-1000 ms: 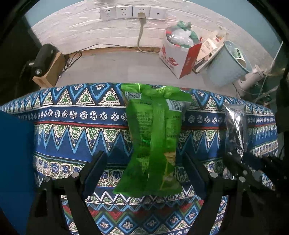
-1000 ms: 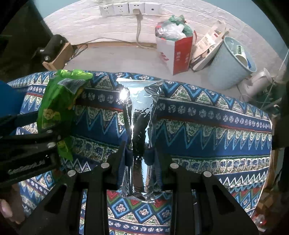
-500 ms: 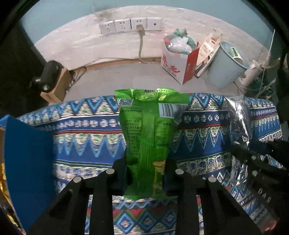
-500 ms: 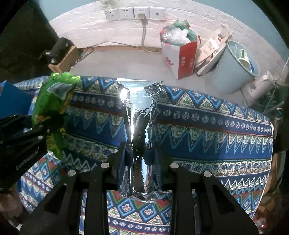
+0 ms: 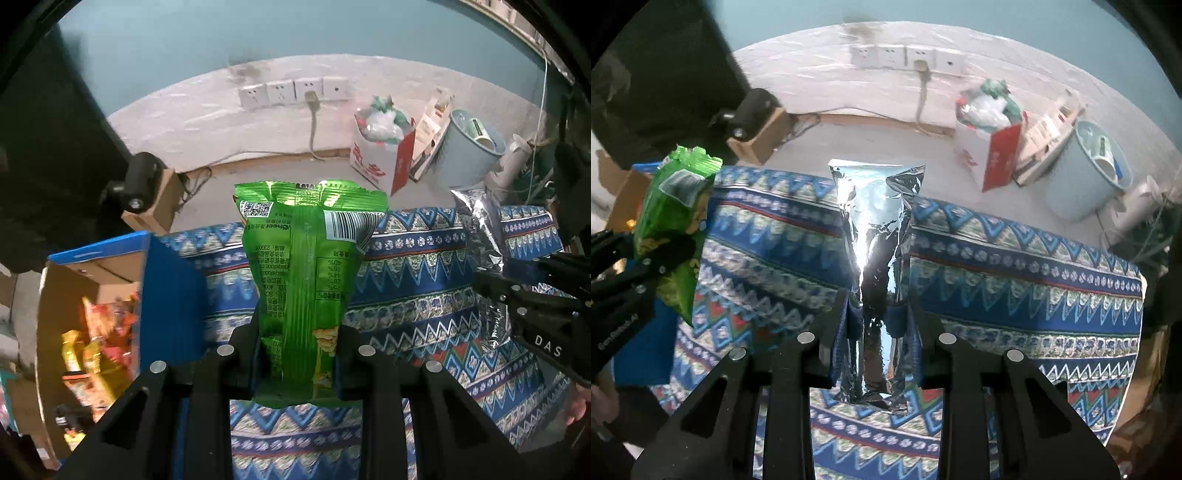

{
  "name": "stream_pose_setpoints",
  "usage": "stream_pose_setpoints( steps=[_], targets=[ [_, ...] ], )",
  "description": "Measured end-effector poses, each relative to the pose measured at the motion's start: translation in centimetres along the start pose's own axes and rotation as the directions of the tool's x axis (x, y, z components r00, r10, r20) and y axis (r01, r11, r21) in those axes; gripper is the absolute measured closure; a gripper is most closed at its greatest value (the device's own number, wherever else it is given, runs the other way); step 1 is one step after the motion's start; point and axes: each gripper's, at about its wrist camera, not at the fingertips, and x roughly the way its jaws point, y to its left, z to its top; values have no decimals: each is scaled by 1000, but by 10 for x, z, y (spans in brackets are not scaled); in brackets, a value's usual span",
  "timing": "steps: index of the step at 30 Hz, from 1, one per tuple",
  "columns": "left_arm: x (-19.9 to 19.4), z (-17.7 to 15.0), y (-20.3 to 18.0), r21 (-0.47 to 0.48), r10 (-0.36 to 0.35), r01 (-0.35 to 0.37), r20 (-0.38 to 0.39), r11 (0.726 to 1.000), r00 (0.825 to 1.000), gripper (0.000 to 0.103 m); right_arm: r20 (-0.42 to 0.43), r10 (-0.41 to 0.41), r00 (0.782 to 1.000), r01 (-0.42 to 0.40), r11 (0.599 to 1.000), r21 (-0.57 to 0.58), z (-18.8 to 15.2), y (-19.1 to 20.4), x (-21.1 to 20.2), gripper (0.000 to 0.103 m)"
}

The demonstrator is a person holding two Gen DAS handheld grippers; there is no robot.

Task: Organize snacks
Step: 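Carry the silver bag into the box with the right tool while the left tool carries the green bag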

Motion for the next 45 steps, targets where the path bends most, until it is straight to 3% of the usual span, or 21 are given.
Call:
stream_pose_setpoints(
  steps=[9,19,29,45],
  targets=[
    [-45,-21,31,17,35,-37,78,999,996,74,30,69,997,-67,995,-71,4,47,-24,76],
    [-64,-39,69,-24,59,-57,114,998,992,74,50,140,989,-131,980,-152,14,100,-39,76],
    [-71,-54,98,-39,45,-41,130,998,990,74,53,183,982,-170,968,-185,23,134,-42,76],
    [-76,-88,176,-168,61,-42,110,985,992,74,16,248,969,-236,939,-248,37,207,-29,76]
  ],
)
